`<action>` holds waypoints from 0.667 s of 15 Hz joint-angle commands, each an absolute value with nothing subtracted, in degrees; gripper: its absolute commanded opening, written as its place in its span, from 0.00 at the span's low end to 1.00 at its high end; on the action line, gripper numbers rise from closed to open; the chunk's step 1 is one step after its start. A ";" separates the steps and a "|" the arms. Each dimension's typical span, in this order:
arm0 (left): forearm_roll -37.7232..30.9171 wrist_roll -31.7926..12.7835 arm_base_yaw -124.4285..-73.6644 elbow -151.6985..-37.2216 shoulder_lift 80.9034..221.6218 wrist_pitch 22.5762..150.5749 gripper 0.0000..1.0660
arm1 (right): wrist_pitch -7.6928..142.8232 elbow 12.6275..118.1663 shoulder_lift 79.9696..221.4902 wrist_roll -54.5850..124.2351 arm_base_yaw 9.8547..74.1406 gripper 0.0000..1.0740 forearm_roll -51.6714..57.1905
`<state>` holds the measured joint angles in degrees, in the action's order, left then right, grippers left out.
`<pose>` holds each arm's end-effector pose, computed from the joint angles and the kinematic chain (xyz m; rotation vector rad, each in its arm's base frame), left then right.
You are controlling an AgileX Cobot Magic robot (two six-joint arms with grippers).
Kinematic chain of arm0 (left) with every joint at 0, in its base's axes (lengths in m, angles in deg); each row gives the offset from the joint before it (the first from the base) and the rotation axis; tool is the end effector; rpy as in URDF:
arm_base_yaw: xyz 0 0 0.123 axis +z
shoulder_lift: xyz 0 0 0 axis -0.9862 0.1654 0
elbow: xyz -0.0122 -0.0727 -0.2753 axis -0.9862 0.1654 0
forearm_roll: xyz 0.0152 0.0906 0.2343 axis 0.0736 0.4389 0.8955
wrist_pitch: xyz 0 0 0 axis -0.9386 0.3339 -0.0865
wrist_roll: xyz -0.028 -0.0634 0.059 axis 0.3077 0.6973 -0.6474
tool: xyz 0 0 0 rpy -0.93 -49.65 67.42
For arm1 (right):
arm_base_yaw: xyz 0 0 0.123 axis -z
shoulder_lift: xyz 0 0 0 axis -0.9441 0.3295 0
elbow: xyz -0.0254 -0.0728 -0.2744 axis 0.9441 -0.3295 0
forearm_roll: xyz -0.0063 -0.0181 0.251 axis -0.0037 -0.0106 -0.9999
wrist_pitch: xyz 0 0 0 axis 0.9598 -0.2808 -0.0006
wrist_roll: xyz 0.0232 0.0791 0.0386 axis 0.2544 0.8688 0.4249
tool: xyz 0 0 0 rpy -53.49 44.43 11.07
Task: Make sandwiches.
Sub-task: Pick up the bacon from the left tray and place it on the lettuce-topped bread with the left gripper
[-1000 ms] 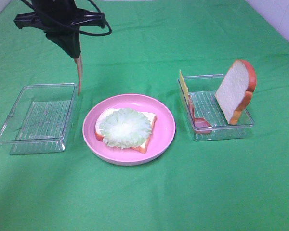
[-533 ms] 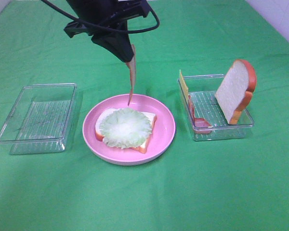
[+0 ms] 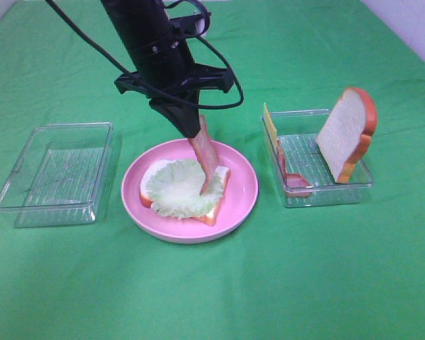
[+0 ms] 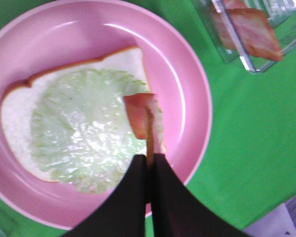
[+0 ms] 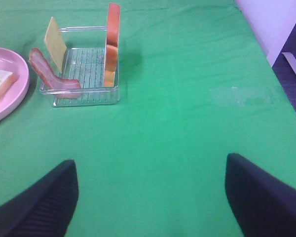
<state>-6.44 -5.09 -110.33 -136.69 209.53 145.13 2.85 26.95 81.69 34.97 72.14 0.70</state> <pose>0.3937 -0.2558 0.2222 0.6390 2.9233 -0.5114 -0.0075 0.0032 0.2792 -0.0564 2.0363 -0.0169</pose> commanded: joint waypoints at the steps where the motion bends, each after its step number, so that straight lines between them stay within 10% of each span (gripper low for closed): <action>1: -3.06 -4.00 -110.68 -136.63 210.79 149.09 0.00 | 3.65 26.72 80.94 34.40 72.36 0.72 0.87; 6: 3.13 1.32 -110.68 -136.63 211.60 149.14 0.00 | 3.65 26.72 80.94 34.40 72.36 0.72 0.87; 10: 3.99 3.27 -110.68 -136.63 211.94 149.09 0.28 | 3.65 26.72 80.94 34.40 72.36 0.72 0.87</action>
